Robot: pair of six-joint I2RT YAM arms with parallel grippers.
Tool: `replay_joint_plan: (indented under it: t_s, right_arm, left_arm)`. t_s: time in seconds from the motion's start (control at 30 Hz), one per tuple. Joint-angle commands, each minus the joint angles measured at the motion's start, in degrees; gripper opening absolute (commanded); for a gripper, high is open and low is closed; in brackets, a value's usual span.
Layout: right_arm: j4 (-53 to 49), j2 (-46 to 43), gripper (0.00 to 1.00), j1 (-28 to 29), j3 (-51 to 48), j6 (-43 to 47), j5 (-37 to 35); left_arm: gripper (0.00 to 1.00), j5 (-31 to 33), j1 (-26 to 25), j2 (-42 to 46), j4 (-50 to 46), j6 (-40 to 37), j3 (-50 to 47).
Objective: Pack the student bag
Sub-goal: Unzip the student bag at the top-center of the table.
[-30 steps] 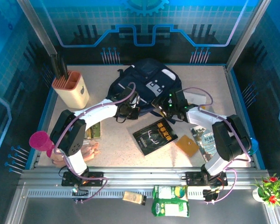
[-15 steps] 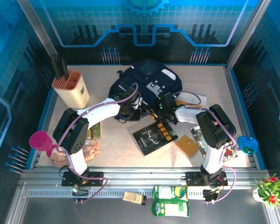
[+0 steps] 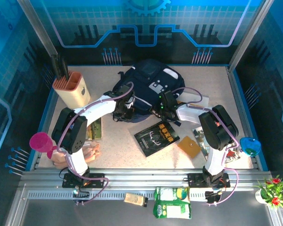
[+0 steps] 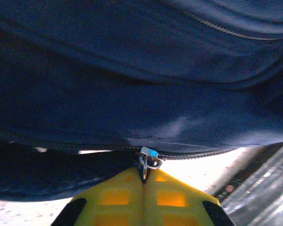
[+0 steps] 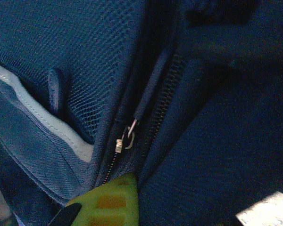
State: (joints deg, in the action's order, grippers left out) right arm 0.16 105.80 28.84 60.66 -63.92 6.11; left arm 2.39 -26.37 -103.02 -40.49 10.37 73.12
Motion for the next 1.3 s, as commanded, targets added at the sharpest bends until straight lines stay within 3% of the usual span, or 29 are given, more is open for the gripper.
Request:
replay_joint_plan:
  t_s: [0.0, 0.3, 0.5, 0.6, 0.8, 1.0, 1.27]
  right_arm:
    - [-1.0, 1.2, 0.09, -1.9, 4.0, 7.1, -3.9]
    - [-2.8, 5.7, 0.09, -4.8, 12.7, 14.3, -0.3]
    - [-1.4, 2.6, 0.17, -6.7, 10.1, 13.5, 1.4]
    - [5.5, -3.7, 0.39, -7.1, 1.0, 8.9, 1.4]
    - [8.5, -13.8, 0.57, -6.0, -12.5, -1.2, 2.2]
    - [7.8, -19.0, 0.64, -3.5, -18.0, -10.4, 0.9]
    - [6.9, -13.8, 0.65, 0.7, -14.0, -16.5, 2.3]
  left_arm:
    - [0.00, 6.6, 1.3, 1.8, -5.8, -0.4, -1.5]
    - [0.00, -6.6, 0.6, 3.8, -2.9, -0.2, -1.4]
    - [0.00, -14.5, -1.6, 3.4, 0.8, 1.9, -1.1]
    - [0.00, -14.0, -3.5, 2.2, 0.5, 2.3, 0.5]
    - [0.00, -14.5, -6.2, 0.1, 1.1, 2.9, 3.3]
    - [0.00, -15.2, -7.7, -1.4, 1.2, 3.2, 5.2]
    - [0.00, -15.4, -8.2, -1.1, 1.4, 3.7, 4.7]
